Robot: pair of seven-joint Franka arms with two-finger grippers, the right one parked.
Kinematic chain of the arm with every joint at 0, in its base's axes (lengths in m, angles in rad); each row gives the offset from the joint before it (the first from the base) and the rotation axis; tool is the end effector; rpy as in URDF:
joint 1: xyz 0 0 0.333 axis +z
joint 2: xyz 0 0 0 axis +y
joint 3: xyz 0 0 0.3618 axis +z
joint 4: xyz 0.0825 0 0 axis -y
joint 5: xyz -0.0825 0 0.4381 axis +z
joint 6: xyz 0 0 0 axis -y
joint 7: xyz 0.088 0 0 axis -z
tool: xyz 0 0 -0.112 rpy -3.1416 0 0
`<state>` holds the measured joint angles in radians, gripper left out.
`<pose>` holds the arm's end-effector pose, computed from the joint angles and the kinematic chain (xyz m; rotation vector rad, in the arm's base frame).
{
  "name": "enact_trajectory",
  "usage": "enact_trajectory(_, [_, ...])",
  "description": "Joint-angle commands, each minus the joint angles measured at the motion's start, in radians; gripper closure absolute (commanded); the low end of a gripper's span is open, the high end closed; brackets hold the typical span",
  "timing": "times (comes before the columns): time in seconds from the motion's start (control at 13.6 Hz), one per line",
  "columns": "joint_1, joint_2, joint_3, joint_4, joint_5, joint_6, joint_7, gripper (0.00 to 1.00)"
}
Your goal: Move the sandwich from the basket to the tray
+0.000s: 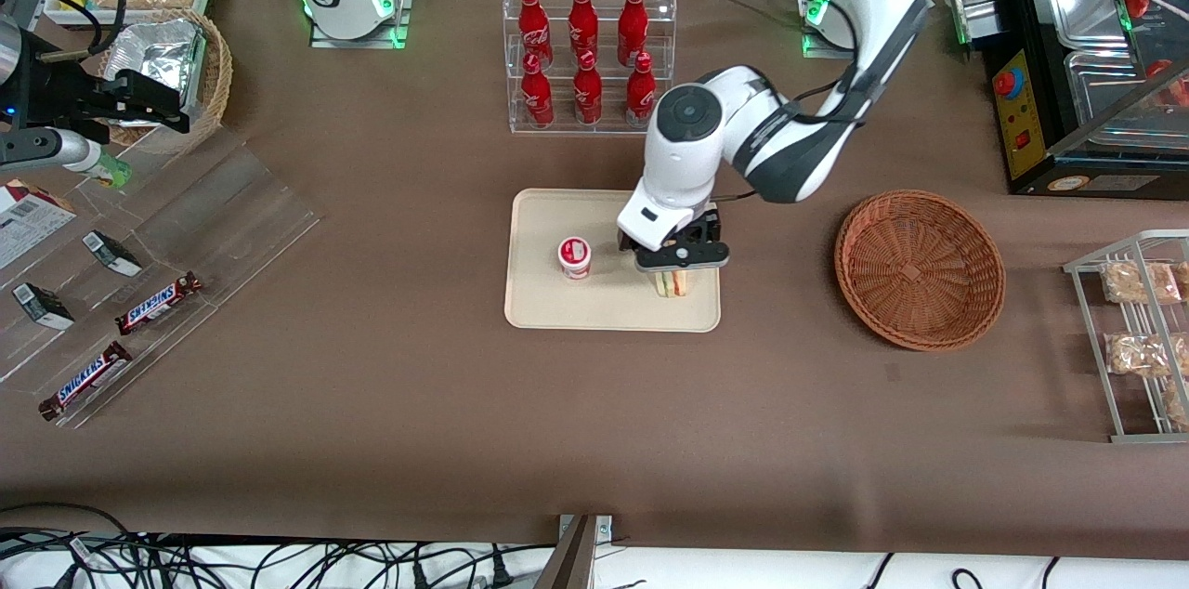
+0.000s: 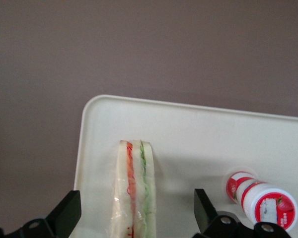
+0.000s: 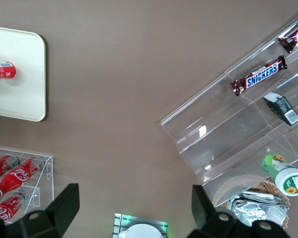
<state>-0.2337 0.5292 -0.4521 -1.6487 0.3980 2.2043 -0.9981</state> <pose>0.6190 -0.4299 0.3445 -3.1192 -0.2392 -0.2238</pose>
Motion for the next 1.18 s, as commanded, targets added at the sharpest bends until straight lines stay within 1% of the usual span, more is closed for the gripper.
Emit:
enact_trajectory(0.0, [0.048,-0.086,0.000,0.027,0.015,-0.108,-0.039,0.00])
enact_trajectory(0.15, [0.083,-0.106,-0.005,0.098,0.012,-0.196,-0.040,0.00])
enact_trajectory(0.29, [0.114,-0.130,-0.005,0.160,-0.024,-0.288,-0.034,0.00])
enact_trajectory(0.51, [0.169,-0.155,-0.007,0.233,-0.070,-0.362,-0.024,0.00])
enact_trajectory(0.74, [0.205,-0.159,-0.013,0.260,-0.090,-0.393,-0.022,0.00])
enact_trajectory(0.96, [0.224,-0.169,-0.013,0.262,-0.091,-0.394,-0.005,0.00])
enact_trajectory(1.1, [0.263,-0.192,-0.013,0.262,-0.132,-0.420,0.056,0.00])
